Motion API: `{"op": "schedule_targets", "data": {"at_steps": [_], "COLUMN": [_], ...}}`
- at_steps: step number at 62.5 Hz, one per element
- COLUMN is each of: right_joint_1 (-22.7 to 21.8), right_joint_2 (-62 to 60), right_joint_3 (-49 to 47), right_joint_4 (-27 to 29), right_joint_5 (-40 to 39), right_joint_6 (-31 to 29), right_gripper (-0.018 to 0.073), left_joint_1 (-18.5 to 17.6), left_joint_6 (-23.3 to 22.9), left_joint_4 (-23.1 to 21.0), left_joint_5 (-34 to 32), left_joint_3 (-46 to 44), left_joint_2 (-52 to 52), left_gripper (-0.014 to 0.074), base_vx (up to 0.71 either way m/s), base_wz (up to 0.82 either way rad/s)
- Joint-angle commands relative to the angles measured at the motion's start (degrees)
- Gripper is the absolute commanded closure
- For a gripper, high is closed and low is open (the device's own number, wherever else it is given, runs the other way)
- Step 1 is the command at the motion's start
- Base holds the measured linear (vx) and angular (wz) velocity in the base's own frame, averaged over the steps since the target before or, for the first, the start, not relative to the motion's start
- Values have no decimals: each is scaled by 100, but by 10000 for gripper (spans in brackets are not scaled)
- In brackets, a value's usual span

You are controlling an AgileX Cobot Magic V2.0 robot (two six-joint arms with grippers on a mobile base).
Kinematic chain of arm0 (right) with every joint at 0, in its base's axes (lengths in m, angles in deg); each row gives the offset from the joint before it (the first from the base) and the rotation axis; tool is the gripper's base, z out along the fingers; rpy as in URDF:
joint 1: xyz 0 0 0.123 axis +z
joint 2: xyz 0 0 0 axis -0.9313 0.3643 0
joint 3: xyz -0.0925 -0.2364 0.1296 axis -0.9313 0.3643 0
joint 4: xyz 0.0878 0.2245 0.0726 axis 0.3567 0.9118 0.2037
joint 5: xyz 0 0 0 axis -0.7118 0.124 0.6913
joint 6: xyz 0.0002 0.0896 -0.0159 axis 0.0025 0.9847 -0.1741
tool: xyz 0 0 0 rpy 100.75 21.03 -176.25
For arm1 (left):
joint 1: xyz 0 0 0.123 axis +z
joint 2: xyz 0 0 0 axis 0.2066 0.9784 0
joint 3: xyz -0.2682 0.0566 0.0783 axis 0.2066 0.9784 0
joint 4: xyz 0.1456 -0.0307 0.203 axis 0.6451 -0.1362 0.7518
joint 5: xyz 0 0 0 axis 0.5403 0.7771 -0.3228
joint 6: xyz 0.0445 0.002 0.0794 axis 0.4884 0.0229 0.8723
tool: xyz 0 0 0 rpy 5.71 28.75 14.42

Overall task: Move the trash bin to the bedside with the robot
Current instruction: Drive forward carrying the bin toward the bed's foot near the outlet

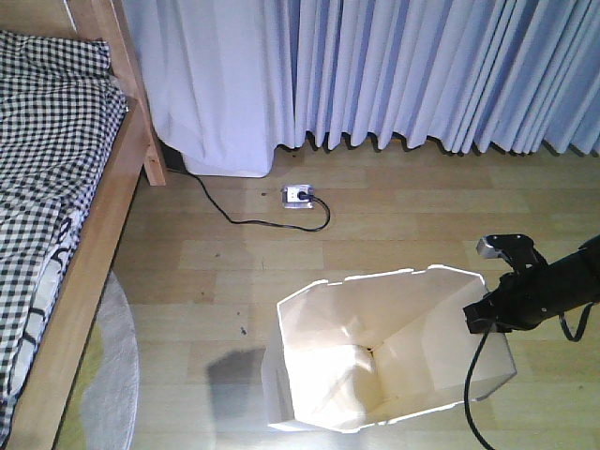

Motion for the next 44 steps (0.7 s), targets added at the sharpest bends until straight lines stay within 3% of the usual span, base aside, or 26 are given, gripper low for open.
{"op": "schedule_targets", "data": {"at_steps": [1, 44], "right_joint_1": [-11, -11], "right_joint_2": [-400, -400], "right_joint_3": [-82, -82], "right_joint_4": [397, 397], "right_joint_5": [962, 962], "right_joint_6": [1, 1], "right_gripper": [564, 564], "left_joint_1": [3, 3], "left_joint_6": [-35, -35], "left_joint_4": [-24, -24], "left_joint_5": [-395, -395], "left_joint_3": [67, 67], "left_joint_2": [-83, -83], "left_gripper": [602, 602], "base_vx": [18, 17], "base_wz": [-4, -4]}}
